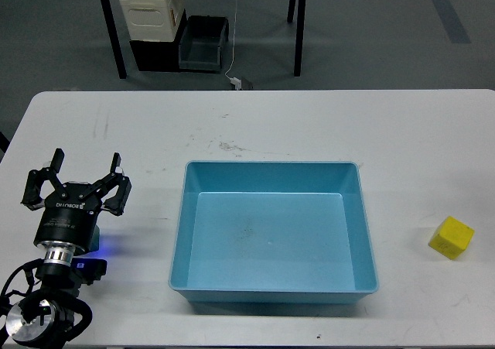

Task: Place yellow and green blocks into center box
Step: 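Move the right gripper toward the yellow cube beside the box, then close the right gripper around the yellow cube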

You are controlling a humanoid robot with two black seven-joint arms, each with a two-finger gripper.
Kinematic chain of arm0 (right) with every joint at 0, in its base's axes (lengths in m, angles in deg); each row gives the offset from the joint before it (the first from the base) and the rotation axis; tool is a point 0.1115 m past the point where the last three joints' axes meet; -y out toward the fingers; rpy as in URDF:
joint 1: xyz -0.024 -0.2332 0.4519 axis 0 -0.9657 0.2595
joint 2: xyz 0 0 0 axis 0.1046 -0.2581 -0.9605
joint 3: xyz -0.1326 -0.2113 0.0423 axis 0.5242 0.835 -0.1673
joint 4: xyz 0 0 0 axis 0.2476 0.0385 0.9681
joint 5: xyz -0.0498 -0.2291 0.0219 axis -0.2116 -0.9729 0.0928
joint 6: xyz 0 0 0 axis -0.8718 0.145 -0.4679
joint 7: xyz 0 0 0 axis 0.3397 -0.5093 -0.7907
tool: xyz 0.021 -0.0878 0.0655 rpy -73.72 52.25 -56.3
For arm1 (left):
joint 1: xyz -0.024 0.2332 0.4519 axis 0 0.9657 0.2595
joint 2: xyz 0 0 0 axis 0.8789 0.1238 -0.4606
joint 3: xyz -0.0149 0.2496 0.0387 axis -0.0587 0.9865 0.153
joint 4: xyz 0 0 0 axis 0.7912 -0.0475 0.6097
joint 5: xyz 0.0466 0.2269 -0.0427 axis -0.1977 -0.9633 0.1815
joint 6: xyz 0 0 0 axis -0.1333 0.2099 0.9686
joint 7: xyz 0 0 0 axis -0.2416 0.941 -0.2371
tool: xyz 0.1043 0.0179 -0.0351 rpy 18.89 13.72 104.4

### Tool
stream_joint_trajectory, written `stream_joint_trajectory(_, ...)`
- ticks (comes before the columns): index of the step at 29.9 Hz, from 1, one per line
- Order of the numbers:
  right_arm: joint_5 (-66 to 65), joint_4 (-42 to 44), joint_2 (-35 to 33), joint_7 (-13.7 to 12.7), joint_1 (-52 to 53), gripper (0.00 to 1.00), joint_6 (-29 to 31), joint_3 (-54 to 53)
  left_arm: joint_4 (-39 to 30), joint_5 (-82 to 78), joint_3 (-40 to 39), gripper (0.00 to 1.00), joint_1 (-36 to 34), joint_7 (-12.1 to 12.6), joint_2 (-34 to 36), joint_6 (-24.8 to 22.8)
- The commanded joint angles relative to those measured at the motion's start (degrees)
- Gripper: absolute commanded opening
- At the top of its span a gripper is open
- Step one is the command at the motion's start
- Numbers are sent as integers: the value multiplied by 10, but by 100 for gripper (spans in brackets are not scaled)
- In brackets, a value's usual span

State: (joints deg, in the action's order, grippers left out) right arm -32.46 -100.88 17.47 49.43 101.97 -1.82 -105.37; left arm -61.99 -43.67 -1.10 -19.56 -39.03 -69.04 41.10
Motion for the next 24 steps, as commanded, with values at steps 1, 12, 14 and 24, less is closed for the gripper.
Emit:
stream_joint_trajectory(1,-97,31,-41,121,56,100,0,97,3,1,0,100,-1,-1,0,-1)
stream_joint_trajectory(12,-247,-17,-257,121,208,99,3,465,7,1,0,100,-4,-20,0,-1)
stream_joint_trajectory(14,-288,-17,-264,121,245,99,2,527,9,1,0,100,-5,-20,0,-1)
stream_joint_trajectory(24,-438,-19,-246,121,314,99,3,677,18,1,0,100,-5,-23,-8,-1)
